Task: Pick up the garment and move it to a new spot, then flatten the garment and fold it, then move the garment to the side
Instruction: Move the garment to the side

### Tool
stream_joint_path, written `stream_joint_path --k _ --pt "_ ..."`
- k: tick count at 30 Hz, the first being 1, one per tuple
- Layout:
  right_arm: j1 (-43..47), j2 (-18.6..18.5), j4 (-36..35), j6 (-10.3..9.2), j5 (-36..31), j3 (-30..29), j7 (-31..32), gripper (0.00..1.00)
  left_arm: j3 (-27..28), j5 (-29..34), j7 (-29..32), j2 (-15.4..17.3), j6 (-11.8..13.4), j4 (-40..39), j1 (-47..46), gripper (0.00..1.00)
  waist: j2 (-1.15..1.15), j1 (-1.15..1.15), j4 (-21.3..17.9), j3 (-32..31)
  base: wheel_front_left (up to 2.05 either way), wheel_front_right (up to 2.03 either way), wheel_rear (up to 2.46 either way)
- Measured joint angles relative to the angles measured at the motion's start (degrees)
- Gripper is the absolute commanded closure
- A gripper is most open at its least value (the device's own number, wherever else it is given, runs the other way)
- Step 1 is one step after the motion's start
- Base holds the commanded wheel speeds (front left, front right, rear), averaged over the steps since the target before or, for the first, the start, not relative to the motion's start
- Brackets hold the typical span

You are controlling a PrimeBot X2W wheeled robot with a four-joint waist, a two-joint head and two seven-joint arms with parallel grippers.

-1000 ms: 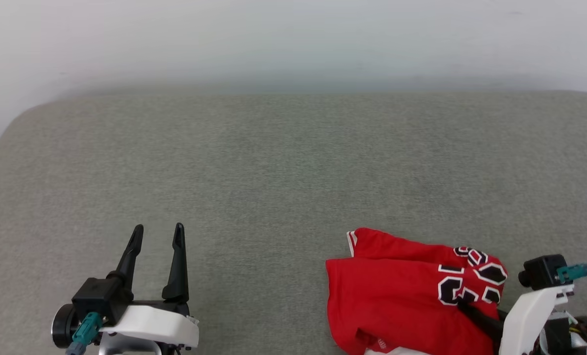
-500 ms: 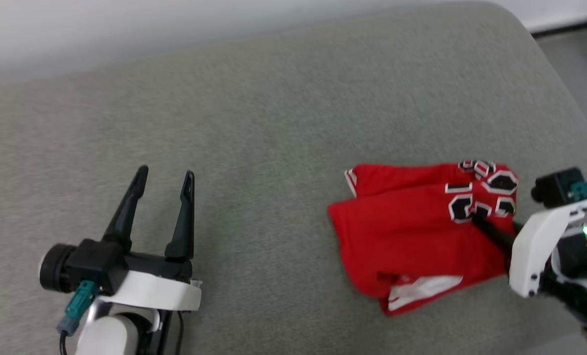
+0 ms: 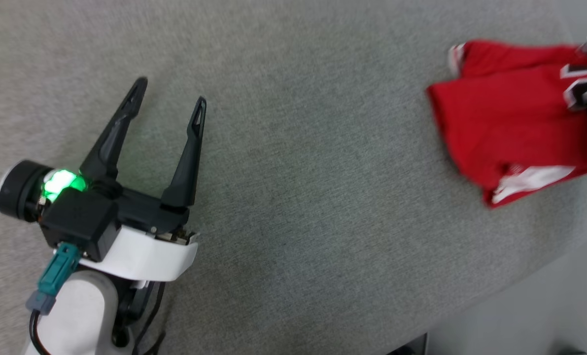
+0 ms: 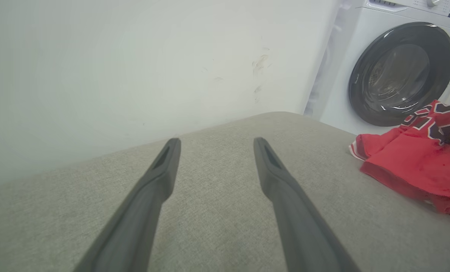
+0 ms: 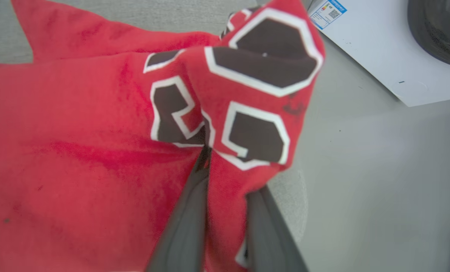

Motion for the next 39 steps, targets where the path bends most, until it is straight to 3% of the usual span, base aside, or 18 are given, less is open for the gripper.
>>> stream_joint_path --k 12,13,14,15,16,29,34,39 --pt "-9.0 -0.7 9.7 0.0 -10.0 -12.0 -10.1 1.0 -2.0 1.0 2.5 1.7 -1.4 -3.7 -5.5 0.0 0.0 0.0 1.7 9.5 0.0 0.0 0.0" --pt "-9.3 -0.3 10.9 0.0 -10.7 -12.5 -10.8 0.89 -2.0 1.0 2.5 1.8 -1.5 -3.7 -5.7 0.0 0.0 0.0 2.1 9.8 0.0 0.0 0.0" --pt "-9.6 0.4 12.0 0.0 -11.1 -12.8 -11.5 0.62 -1.9 0.9 2.5 1.8 -1.5 -3.7 -5.8 0.0 0.0 0.0 2.5 10.0 0.0 0.0 0.0" --pt "-9.7 0.9 12.9 0.0 -11.8 -13.1 -12.3 0.07 -1.9 0.9 2.5 1.9 -1.5 -3.7 -5.9 0.0 0.0 0.0 2.8 10.2 0.0 0.0 0.0" --pt "-10.0 1.5 13.9 0.0 -12.0 -13.4 -13.2 0.0 -1.9 0.9 2.4 1.9 -1.6 -3.6 -5.9 0.0 0.0 0.0 3.2 10.2 0.0 0.0 0.0" --pt "-10.1 2.7 20.1 0.0 -21.3 -22.3 -28.6 0.0 -1.6 -0.9 -1.5 0.5 0.1 0.5 -3.6 0.0 0.0 -0.01 5.9 4.8 0.0 0.0 0.0" --pt "-7.2 2.1 19.9 0.0 -21.1 -23.3 -34.0 0.0 -1.8 -2.3 -3.9 -1.4 1.5 3.9 -0.9 0.0 0.0 -0.01 7.5 0.2 0.0 0.0 0.0" --pt "-1.6 4.4 17.4 0.0 -20.0 -22.7 -38.4 0.0 -1.5 -3.7 -5.7 -3.4 3.3 7.8 2.9 0.0 0.0 -0.01 9.4 -5.2 0.0 0.0 0.0"
